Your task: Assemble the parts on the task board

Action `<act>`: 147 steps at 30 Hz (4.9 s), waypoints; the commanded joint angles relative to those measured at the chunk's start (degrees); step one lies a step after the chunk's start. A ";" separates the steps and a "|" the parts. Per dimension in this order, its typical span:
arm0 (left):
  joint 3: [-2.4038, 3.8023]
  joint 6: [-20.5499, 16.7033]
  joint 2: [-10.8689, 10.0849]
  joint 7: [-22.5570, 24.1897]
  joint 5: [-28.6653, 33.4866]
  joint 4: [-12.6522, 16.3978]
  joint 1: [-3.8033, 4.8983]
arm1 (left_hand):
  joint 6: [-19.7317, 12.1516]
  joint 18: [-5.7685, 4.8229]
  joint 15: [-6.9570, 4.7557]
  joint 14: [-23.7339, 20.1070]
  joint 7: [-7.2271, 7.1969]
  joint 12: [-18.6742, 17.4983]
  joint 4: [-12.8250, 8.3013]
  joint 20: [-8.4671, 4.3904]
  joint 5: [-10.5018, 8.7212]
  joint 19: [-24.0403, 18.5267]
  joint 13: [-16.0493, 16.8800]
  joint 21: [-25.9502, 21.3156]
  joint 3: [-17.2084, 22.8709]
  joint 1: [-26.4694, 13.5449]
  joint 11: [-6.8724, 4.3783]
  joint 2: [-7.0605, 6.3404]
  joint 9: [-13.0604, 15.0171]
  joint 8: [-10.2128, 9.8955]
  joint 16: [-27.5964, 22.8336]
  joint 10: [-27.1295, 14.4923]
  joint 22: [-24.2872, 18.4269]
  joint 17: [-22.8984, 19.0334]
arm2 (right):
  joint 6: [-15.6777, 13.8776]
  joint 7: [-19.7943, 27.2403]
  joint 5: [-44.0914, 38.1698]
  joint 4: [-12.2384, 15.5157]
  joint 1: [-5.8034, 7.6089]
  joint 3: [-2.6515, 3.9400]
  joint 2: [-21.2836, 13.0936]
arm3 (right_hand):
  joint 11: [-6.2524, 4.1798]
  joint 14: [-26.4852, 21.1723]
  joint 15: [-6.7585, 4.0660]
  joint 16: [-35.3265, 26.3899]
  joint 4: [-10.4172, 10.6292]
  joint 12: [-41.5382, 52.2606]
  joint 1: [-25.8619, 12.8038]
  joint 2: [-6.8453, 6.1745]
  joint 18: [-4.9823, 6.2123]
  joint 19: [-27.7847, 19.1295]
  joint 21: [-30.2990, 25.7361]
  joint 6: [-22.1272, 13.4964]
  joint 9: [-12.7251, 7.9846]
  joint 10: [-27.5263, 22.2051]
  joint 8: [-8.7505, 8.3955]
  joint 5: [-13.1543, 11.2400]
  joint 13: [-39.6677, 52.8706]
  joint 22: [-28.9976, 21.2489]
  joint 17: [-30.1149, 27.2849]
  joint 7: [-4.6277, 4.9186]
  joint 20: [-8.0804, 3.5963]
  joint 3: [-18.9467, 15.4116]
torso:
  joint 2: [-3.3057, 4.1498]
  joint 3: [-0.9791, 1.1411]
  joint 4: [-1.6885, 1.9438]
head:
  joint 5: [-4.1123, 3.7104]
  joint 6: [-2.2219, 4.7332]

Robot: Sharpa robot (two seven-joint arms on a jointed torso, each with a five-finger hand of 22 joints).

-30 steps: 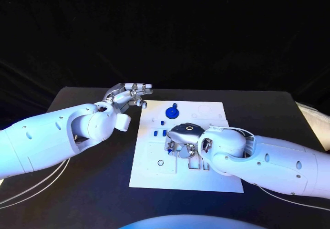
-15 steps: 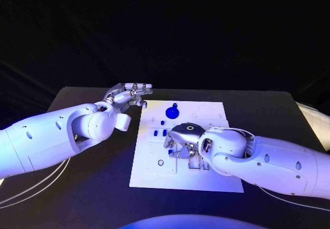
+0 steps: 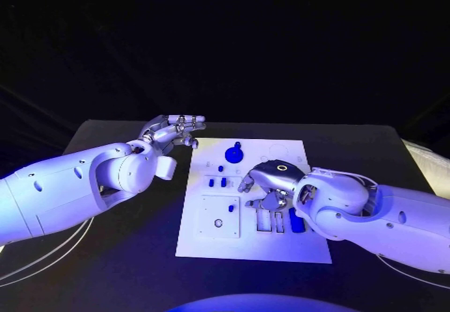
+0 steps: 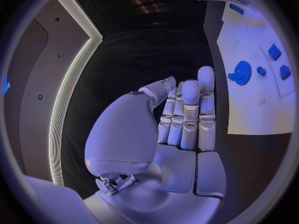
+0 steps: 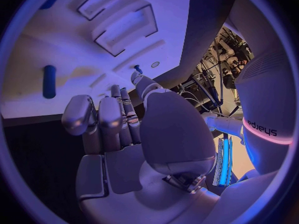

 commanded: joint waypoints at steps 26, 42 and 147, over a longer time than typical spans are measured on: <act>0.00 1.00 -0.13 0.09 0.22 0.32 -0.12 | -0.22 0.63 0.02 -0.36 0.18 0.37 -0.06 0.01 0.36 -0.22 0.03 -0.33 -0.34 0.57 -0.06 -0.10 -0.08 0.19 -0.45 -0.41 -0.10 -0.15 | 4.81 -3.70 -4.05 -2.01 2.84 0.10 -6.41 | -1.41 0.77 -2.57 -1.95 0.86 1.18 3.66 2.00 1.22 -0.05 -1.80 -1.07 0.07 -3.93 0.06 -1.05 0.05 -1.71 -1.94 -2.36 -2.42 -6.87 | 0.05 -0.03 0.11 | -1.15 0.88; 0.00 1.16 -0.07 0.10 0.22 0.24 -0.20 | -0.23 0.62 0.03 -0.38 0.19 0.40 -0.05 0.02 0.36 -0.23 0.03 -0.35 -0.38 0.55 -0.04 -0.09 -0.08 0.20 -0.45 -0.43 -0.11 -0.16 | 6.45 -2.52 -3.55 -3.68 2.51 0.01 -4.46 | -1.62 0.87 -1.20 -1.69 1.68 3.92 5.82 4.97 1.14 0.34 -1.75 4.16 0.45 4.43 0.87 -3.40 -0.21 -1.47 -1.85 -1.54 -1.22 -2.95 | 0.04 0.00 0.09 | -1.18 0.64; 0.00 2.50 0.21 -0.74 0.22 0.48 -0.74 | -0.32 0.61 0.08 -0.50 0.22 0.63 0.05 0.07 0.38 -0.26 0.03 -0.52 -0.63 0.46 0.00 0.12 -0.09 0.30 -0.53 -0.59 -0.20 -0.37 | 8.81 -1.46 -2.97 -1.51 -4.23 -0.04 10.48 | -1.04 1.05 -0.67 1.23 -1.20 -1.39 3.09 1.63 0.57 1.30 0.85 5.41 0.30 7.84 -0.23 -4.09 -0.21 1.86 0.51 -0.20 -0.91 7.50 | 0.06 -0.05 0.10 | 0.91 -0.77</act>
